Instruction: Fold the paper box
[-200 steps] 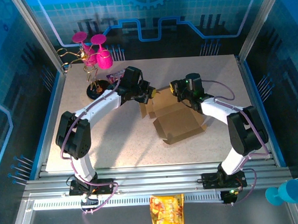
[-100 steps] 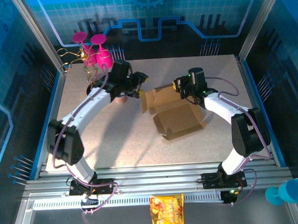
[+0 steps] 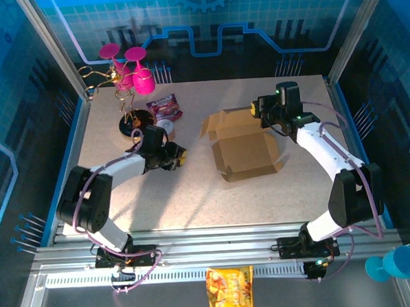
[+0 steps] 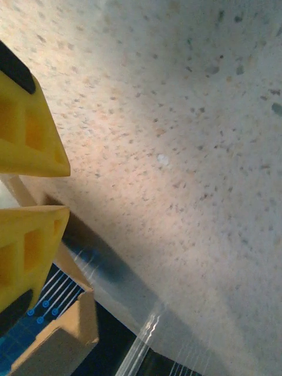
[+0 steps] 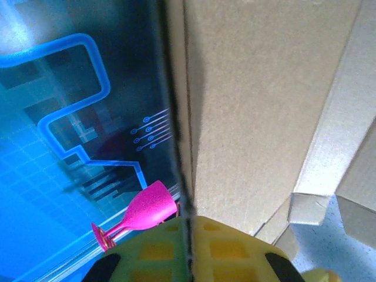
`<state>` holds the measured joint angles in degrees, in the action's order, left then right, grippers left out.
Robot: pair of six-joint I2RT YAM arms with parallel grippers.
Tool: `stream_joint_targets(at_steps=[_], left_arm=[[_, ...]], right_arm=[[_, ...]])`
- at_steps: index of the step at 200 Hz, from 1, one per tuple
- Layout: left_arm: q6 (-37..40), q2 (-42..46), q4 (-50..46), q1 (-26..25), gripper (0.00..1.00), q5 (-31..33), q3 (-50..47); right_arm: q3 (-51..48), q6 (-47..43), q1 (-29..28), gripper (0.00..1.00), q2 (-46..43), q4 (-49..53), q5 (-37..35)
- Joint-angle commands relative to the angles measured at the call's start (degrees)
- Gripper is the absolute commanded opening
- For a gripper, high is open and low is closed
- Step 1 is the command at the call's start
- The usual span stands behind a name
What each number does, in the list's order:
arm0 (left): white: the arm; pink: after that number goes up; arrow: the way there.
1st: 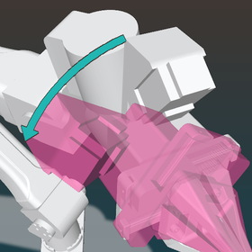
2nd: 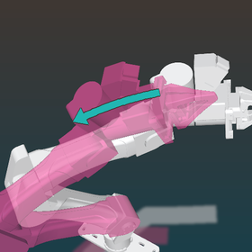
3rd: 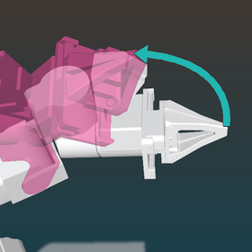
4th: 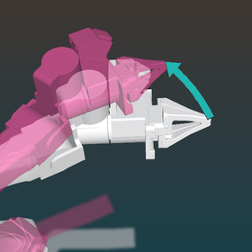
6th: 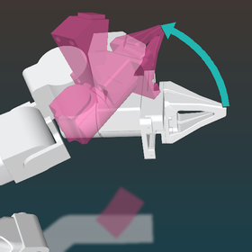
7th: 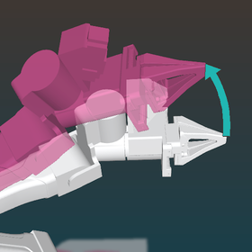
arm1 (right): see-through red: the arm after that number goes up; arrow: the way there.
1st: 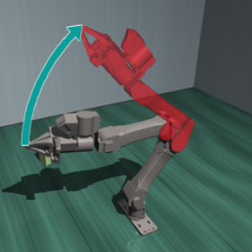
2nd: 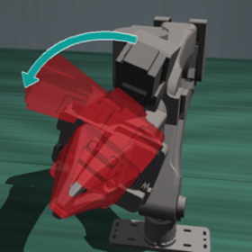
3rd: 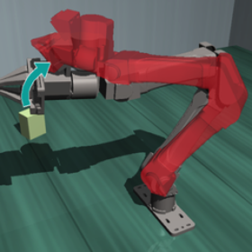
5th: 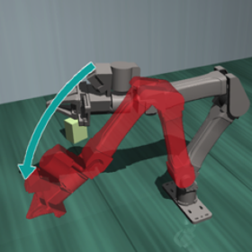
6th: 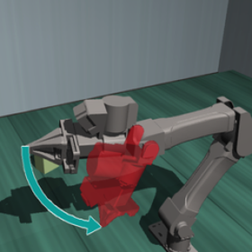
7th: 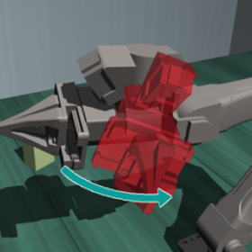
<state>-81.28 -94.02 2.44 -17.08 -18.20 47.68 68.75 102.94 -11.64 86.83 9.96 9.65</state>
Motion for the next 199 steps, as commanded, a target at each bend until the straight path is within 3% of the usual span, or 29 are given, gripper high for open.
stream_joint_targets(at_steps=[1, 37, 54, 142, 199], left_arm=[[-5.7, -4.3, 21.9, -1.2, 0.2, -2.7, -0.4], [-12.6, -14.8, 48.1, -4.6, 0.22, 0.1, -2.2], [-16.2, -18.6, 55.7, -6.1, 0.24, 2.3, -2.9], [-21.0, -28.1, 70.0, -8.8, 0.39, 9.2, -0.9], [-21.5, -29.5, 72.8, -11.0, 0.42, 10.6, 0.7]], right_arm=[[2.6, 1.8, 1.2, 0.0, -1.4, 3.5, 1.3], [2.1, 4.8, 2.5, 0.0, -1.4, 3.6, 2.0], [3.1, 5.2, 3.1, 0.0, -1.4, 4.7, 2.0], [2.8, 7.1, 5.0, 0.0, -1.6, 5.4, 3.3], [2.6, 8.1, 5.0, 0.0, -1.0, 4.3, 3.1]])
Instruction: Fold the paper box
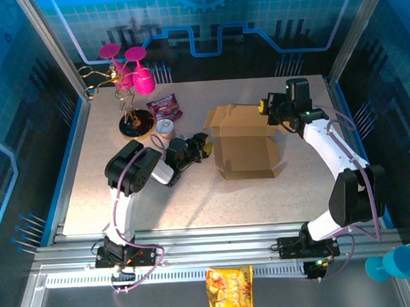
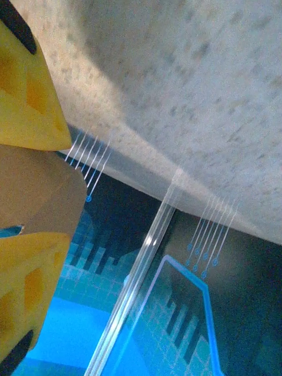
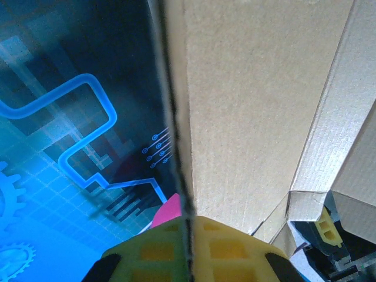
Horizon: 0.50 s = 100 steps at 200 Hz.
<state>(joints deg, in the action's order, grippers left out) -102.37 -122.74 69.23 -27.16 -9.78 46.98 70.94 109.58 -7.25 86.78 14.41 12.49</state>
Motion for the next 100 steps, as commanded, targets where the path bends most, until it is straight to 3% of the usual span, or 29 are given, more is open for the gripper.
stream_joint_targets(at_steps=[1, 100], left_arm=[[-0.4, -0.7, 6.0, -1.0, 0.42, 2.2, 1.4], [5.6, 3.4, -0.4, -3.2, 0.45, 1.4, 1.7]], right_arm=[[0.4, 1.5, 0.6, 0.0, -1.0, -0.2, 0.3], [-0.5, 2.3, 0.7, 0.0, -0.7, -1.2, 0.0]])
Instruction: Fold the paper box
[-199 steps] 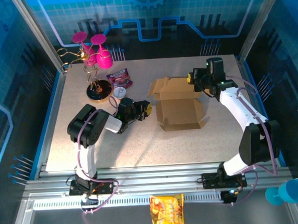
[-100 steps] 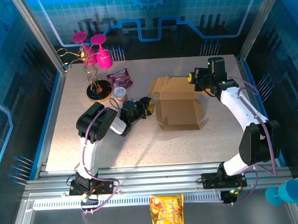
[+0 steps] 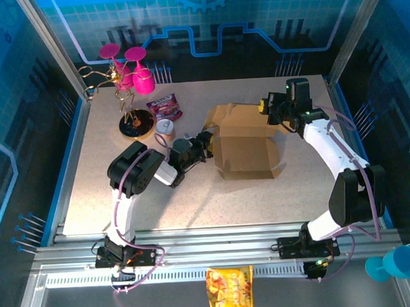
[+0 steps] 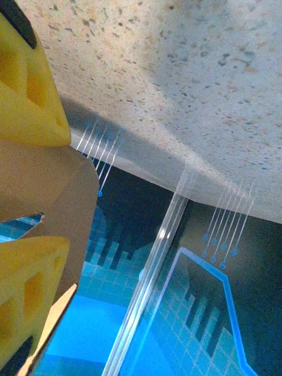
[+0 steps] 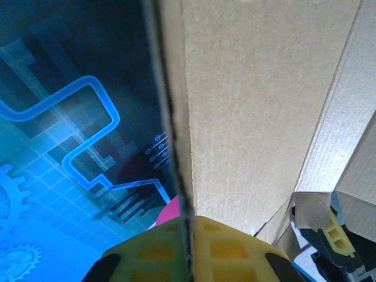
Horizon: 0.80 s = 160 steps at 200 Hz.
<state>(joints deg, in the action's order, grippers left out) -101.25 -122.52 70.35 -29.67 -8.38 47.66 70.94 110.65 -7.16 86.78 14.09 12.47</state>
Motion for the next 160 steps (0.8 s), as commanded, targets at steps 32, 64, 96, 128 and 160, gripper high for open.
stream_joint_targets(at_steps=[32, 64, 96, 128, 160], left_arm=[[8.8, 5.2, -6.4, -1.0, 0.46, -0.9, 1.6], [15.0, 8.4, -17.6, -1.3, 0.47, -1.7, 3.1], [22.9, 12.3, -31.3, -1.8, 0.5, -0.8, 5.0], [28.8, 12.7, -41.4, -2.5, 0.51, -0.5, 8.9], [31.9, 12.4, -46.6, -3.2, 0.52, 0.0, 11.9]], right_arm=[[-0.8, 1.1, 0.2, 0.0, -0.6, -0.9, 0.1], [-1.0, 1.0, -0.2, 0.0, -0.5, -0.9, 0.0], [-1.5, 1.0, -0.7, 0.0, -0.5, -1.2, 0.0], [-1.7, 1.3, -1.3, 0.0, -0.5, -1.5, 0.1], [-2.2, 1.2, -1.7, 0.0, -0.4, -1.8, 0.2]])
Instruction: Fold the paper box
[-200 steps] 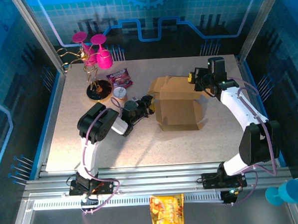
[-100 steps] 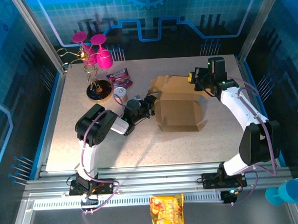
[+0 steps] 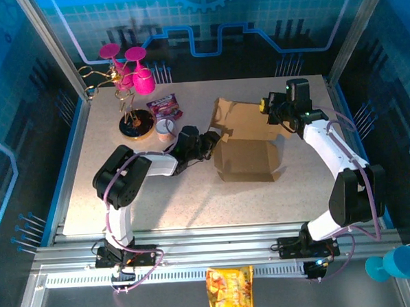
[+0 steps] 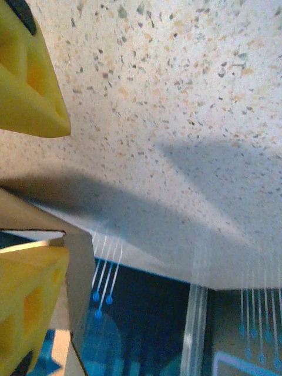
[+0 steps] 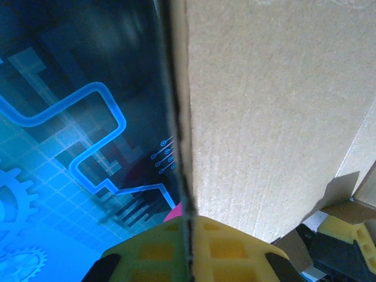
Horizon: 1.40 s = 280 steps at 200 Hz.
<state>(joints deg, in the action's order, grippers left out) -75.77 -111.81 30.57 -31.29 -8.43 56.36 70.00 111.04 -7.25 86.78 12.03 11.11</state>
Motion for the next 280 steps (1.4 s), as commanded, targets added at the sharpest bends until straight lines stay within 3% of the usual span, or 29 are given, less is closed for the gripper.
stream_joint_targets(at_steps=[1, 37, 88, 132, 161, 180, 217, 246, 280], left_arm=[[6.5, 1.7, -6.9, -1.6, 0.52, 0.1, 3.3], [6.5, 5.1, -8.0, -1.5, 0.52, 1.1, 0.3], [5.5, 18.9, -14.0, -0.9, 0.64, -3.8, -10.6], [8.8, 35.5, -28.1, 0.0, 0.66, -5.3, -16.0], [15.9, 42.3, -41.5, 5.7, 0.57, -5.0, -11.3], [23.4, 40.0, -49.1, 8.6, 0.5, -5.5, -4.4], [37.3, 28.2, -58.5, 8.9, 0.47, -5.9, 11.4], [47.0, 19.6, -64.5, 6.9, 0.55, -2.7, 23.5], [52.8, 12.2, -66.5, 4.3, 0.58, -1.3, 31.2]], right_arm=[[-1.3, 0.9, -1.7, 0.0, -0.3, 0.3, 1.5], [-1.9, -1.0, -1.3, 0.0, -0.4, -0.1, 0.2], [-1.1, -9.8, -0.4, 0.0, 3.9, -7.5, -1.4], [-1.7, -13.7, -1.6, 0.0, 6.7, -11.4, -0.8], [-3.3, -16.1, -2.5, 0.0, 7.2, -14.2, 0.2], [-3.6, -17.8, -3.0, 0.0, 7.6, -14.8, 1.0], [-3.8, -18.1, -3.1, 0.0, 8.8, -13.3, 1.7], [-2.2, -18.9, -3.3, 0.0, 10.1, -11.5, 1.9], [-2.9, -18.0, -4.0, 0.0, 11.1, -12.8, 1.7]])
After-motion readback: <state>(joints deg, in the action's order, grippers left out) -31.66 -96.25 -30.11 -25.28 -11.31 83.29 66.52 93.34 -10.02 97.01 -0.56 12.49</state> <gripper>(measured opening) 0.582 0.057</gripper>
